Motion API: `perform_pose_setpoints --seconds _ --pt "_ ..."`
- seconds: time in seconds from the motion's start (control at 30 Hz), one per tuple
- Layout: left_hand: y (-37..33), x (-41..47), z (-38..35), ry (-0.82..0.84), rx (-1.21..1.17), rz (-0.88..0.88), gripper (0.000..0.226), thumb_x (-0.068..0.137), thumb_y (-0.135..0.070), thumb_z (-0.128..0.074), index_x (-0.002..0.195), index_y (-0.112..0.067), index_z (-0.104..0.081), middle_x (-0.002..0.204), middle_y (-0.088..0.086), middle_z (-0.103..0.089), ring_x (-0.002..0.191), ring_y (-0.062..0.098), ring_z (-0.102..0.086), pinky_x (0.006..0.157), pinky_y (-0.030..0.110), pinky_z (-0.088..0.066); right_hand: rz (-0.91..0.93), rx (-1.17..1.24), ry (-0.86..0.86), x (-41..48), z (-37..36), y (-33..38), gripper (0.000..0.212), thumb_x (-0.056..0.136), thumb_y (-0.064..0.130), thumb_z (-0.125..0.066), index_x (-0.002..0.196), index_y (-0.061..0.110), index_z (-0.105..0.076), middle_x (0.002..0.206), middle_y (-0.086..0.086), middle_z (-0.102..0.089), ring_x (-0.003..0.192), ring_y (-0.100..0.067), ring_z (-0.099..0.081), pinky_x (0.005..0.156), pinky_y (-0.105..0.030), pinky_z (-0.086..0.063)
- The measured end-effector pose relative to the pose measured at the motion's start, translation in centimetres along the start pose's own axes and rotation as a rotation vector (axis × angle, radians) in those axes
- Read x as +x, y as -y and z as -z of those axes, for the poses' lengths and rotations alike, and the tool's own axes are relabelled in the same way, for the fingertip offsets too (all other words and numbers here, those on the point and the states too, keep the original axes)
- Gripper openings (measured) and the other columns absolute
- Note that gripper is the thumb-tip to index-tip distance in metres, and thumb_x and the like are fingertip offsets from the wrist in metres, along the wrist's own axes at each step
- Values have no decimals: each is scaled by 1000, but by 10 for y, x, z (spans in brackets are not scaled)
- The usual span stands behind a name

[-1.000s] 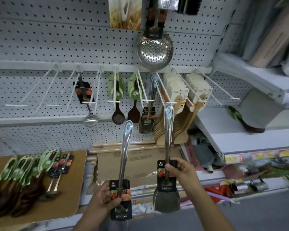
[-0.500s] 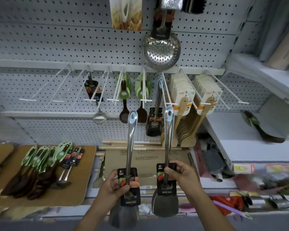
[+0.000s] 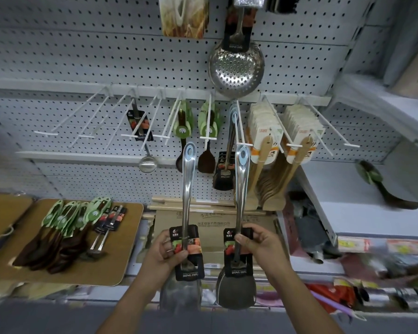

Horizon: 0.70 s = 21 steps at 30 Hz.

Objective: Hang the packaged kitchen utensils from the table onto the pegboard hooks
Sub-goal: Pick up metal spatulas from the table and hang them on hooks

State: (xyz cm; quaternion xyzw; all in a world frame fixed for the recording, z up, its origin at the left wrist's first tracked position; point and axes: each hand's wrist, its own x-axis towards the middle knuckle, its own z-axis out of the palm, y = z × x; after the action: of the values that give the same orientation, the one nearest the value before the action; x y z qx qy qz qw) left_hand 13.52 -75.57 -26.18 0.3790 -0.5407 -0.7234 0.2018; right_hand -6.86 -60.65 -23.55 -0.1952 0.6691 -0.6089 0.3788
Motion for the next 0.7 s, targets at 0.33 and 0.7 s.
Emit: perform_pose_setpoints --seconds 0.33,0.7 --pt "-8 1 3 -6 29 -30 46 78 10 -70 117 -7 -52 97 14 -76 89 22 -74 65 24 -58 15 21 -19 17 -5 -4 10 89 2 -69 99 6 -71 89 -9 -78 76 -17 -74 61 -20 -55" --pt "-8 13 12 6 76 23 48 79 7 -71 119 -11 -51 103 10 -75 98 25 -72 83 41 -58 -6 -80 10 66 -7 -10 7 93 8 -66 98 5 -71 90 -9 -78 82 -23 -75 68 -29 -57"
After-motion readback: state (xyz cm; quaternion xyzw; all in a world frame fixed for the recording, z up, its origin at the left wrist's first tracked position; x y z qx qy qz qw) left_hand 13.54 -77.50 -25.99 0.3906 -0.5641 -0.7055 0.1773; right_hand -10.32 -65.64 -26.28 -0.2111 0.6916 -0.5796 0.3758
